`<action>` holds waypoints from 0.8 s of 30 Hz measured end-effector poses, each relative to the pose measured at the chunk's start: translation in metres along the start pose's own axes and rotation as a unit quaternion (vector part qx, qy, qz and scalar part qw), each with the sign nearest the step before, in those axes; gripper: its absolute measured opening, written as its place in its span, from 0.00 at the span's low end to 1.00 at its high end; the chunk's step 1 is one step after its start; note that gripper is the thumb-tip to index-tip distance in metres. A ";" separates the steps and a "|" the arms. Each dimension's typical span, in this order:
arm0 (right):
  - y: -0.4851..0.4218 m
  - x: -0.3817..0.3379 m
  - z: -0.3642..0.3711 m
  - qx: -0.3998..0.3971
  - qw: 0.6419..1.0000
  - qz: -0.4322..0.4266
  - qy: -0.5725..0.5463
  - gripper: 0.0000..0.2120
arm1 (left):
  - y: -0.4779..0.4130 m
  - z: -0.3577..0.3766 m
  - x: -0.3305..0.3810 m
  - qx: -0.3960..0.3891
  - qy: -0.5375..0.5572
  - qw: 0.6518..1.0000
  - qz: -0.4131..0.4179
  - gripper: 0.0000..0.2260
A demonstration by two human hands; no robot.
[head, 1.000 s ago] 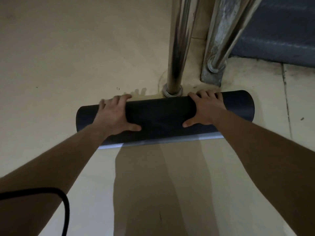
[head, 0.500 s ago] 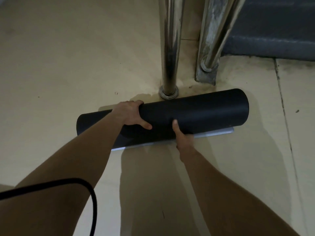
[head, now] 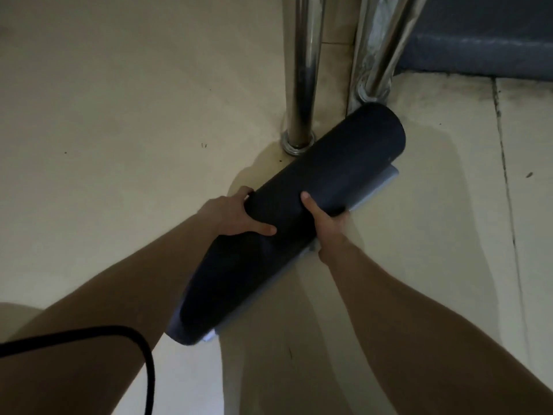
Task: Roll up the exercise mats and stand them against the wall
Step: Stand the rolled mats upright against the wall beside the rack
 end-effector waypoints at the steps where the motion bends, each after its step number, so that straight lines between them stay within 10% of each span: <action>1: 0.009 0.004 -0.003 0.014 0.998 -0.003 0.054 0.66 | 0.010 0.017 -0.005 -0.012 0.059 0.998 -0.010 0.53; 7: 0.091 0.036 -0.038 0.039 0.971 -0.024 0.233 0.68 | 0.118 0.112 -0.010 -0.001 0.367 0.928 -0.068 0.48; 15: 0.299 0.042 -0.066 -0.077 0.937 -0.048 0.338 0.60 | 0.368 0.136 -0.025 0.062 0.488 0.861 -0.126 0.37; 24: 0.550 0.084 0.050 -0.260 0.839 -0.036 0.476 0.60 | 0.651 0.111 -0.143 0.204 0.684 0.655 -0.247 0.39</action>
Point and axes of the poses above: each hand's wrist, its own y-axis away from the middle knuckle, its own z-axis out of the palm, x = y × z, the point moved 1 cm from there along -y, towards the middle knuckle, and after that the axes turned 3 degrees about -y, right-handed, at the moved point
